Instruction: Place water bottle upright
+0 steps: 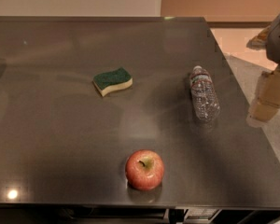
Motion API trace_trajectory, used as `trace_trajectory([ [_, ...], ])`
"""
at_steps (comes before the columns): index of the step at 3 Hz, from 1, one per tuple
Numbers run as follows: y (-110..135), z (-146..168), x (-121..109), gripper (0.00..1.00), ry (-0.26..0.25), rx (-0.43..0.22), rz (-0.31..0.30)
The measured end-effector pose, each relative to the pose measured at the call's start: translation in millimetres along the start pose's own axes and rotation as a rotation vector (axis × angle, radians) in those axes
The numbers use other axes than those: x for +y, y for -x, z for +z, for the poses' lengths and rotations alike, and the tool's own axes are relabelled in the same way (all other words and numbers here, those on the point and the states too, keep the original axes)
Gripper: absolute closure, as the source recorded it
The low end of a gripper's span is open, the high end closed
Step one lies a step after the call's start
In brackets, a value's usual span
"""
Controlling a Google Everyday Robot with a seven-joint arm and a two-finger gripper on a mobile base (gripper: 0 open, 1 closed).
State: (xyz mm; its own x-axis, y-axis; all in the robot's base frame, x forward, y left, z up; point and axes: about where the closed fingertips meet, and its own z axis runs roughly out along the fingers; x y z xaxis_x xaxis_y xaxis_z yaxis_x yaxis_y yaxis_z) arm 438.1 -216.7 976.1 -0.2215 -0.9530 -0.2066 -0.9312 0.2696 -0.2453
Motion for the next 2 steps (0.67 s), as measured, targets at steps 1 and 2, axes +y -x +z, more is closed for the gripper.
trace_trajectory([
  [1,0.5,-0.6,-0.8,0.00,-0.002,-0.001,0.001],
  [2,-1.2,15.4,-16.3,0.00,0.041,0.010,0.083],
])
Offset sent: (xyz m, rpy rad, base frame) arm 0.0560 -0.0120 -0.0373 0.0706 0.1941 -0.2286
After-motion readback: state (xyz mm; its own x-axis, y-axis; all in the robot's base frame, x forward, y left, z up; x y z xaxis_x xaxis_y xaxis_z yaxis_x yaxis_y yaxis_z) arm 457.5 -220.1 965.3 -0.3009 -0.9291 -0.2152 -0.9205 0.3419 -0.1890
